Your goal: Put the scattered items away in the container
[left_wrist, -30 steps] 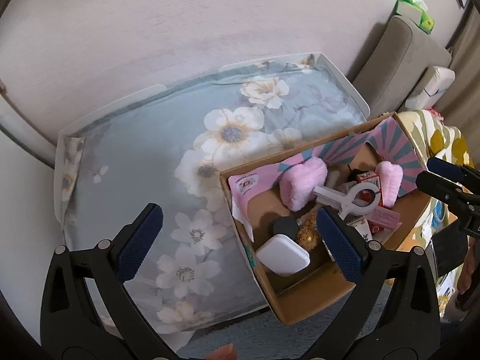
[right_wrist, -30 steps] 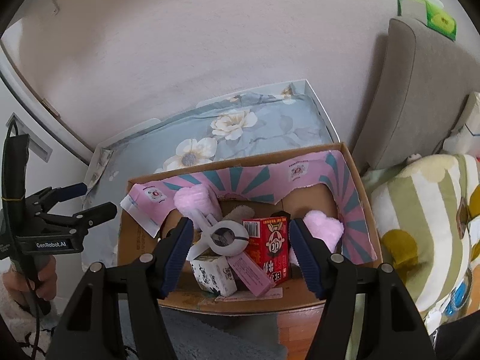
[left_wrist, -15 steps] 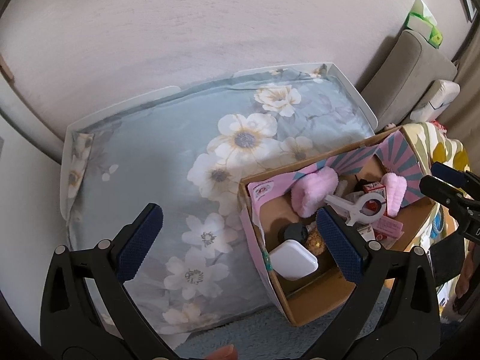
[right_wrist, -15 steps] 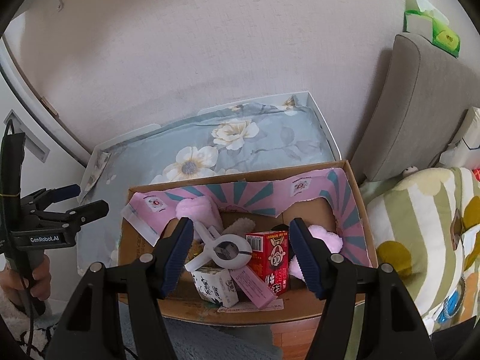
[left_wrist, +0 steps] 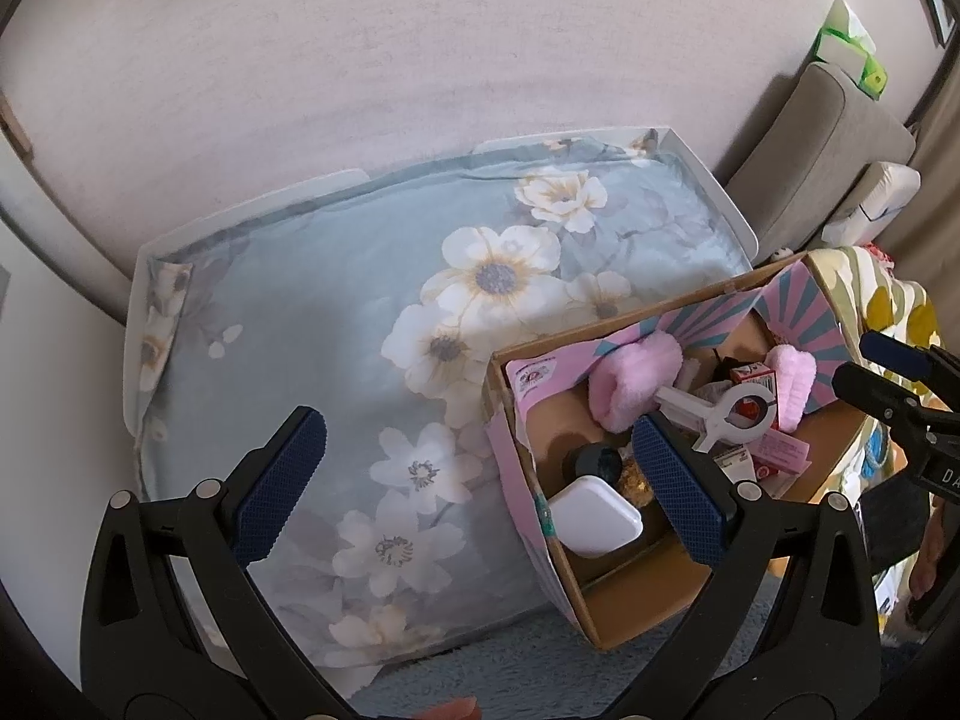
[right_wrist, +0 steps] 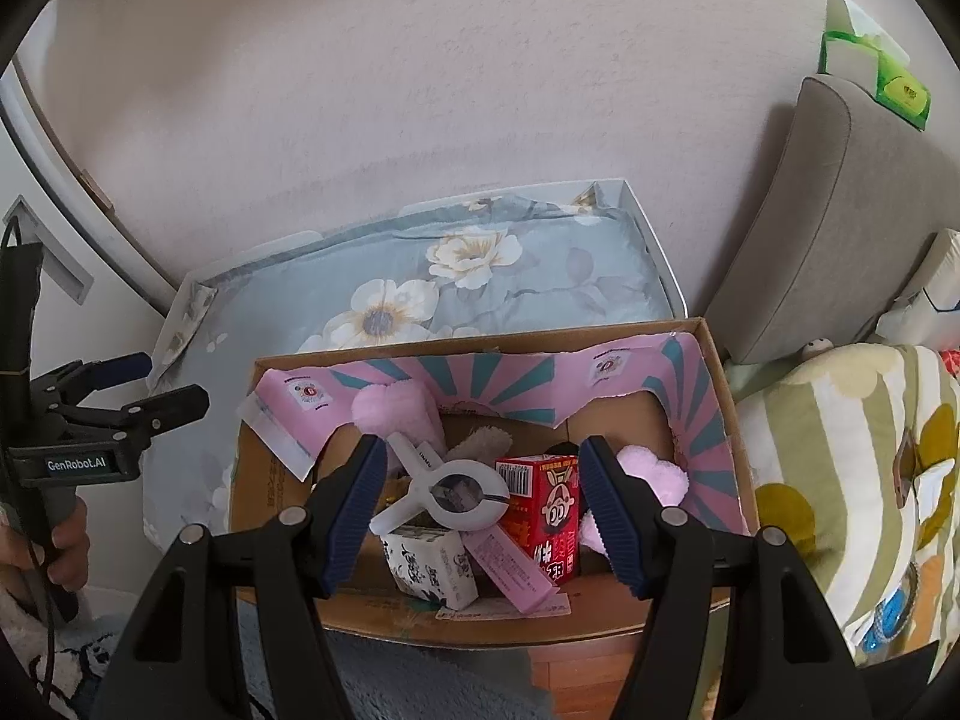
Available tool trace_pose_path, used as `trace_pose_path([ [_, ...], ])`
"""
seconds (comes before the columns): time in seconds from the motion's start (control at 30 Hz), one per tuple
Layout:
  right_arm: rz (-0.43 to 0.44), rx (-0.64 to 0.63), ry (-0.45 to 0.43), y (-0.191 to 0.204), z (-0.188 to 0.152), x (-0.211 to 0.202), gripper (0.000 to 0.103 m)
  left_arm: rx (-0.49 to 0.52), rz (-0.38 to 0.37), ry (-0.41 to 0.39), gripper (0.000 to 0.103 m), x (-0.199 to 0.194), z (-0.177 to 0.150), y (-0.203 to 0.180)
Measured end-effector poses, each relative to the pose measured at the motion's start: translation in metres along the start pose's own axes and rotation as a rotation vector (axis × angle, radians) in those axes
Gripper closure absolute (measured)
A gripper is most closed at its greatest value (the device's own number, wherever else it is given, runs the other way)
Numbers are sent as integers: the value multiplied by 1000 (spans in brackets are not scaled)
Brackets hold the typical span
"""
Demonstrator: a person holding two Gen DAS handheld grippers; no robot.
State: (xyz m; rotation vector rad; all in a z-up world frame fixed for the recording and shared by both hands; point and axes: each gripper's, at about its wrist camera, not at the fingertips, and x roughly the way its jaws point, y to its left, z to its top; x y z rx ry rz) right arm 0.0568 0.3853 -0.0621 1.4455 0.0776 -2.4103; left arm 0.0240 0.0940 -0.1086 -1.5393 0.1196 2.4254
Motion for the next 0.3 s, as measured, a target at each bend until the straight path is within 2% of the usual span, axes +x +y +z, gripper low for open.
trace_pose_path([
  [0.3, -8, -1, 1, 2, -2, -1, 41, 0, 6, 8, 1, 0, -1, 2],
])
